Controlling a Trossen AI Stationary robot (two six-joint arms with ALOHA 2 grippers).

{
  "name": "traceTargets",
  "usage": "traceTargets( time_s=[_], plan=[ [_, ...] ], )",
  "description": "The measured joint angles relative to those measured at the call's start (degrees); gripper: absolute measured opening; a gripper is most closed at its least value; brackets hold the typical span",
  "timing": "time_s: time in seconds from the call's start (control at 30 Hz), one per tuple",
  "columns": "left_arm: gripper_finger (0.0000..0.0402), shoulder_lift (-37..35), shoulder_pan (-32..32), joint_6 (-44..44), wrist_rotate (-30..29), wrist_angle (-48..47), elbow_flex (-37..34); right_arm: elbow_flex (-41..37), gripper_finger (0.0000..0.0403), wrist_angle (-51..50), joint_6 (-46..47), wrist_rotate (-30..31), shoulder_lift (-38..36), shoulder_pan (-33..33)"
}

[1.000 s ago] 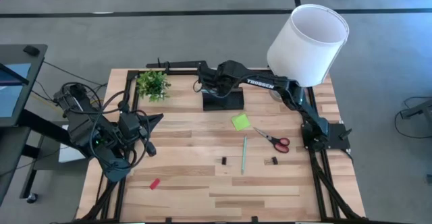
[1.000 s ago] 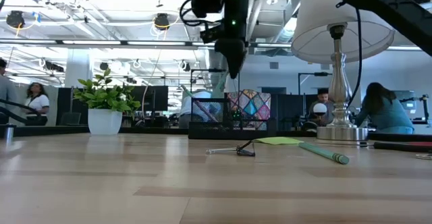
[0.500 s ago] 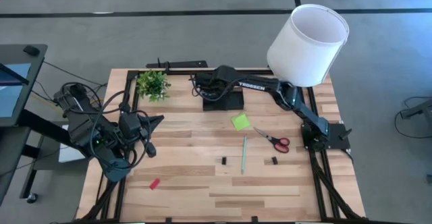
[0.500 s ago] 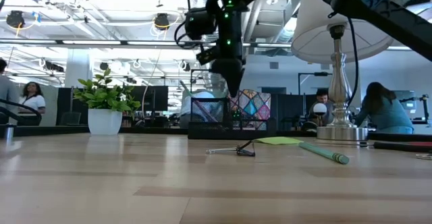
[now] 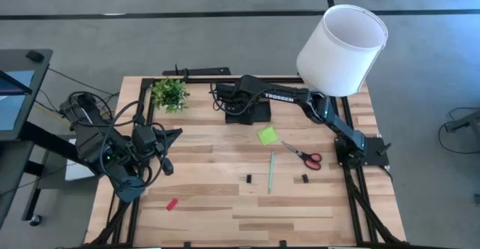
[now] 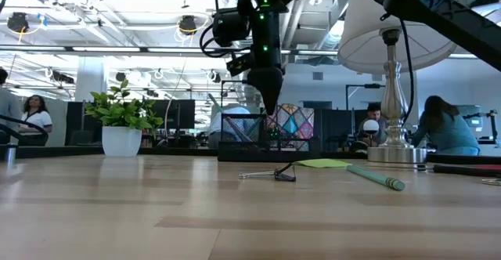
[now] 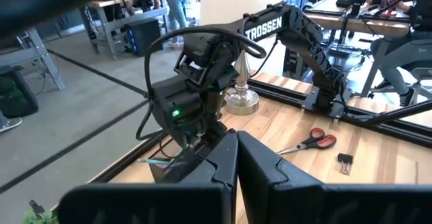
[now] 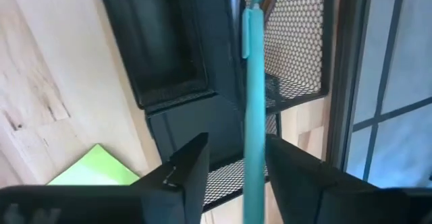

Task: Pick and place office supplies into organizer
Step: Put the blue pen into the black desk organizer, then put the blue pencil into the black desk organizer

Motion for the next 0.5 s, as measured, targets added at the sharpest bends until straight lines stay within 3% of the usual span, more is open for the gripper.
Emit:
traceTargets(
  time_s=[0.27, 0.5],
  plan=[
    [0.0000, 0.00, 0.00, -0.23, 0.69, -0.03, 0.00, 2.11, 0.0166, -2.14, 0.02, 3.63, -2.94, 0.14],
    [0.0000, 0.00, -0.01, -0.22, 0.90, -0.05, 0.00, 2.16, 0.0154, -2.49, 4.42, 1.49, -11.52, 1.21]
  ],
)
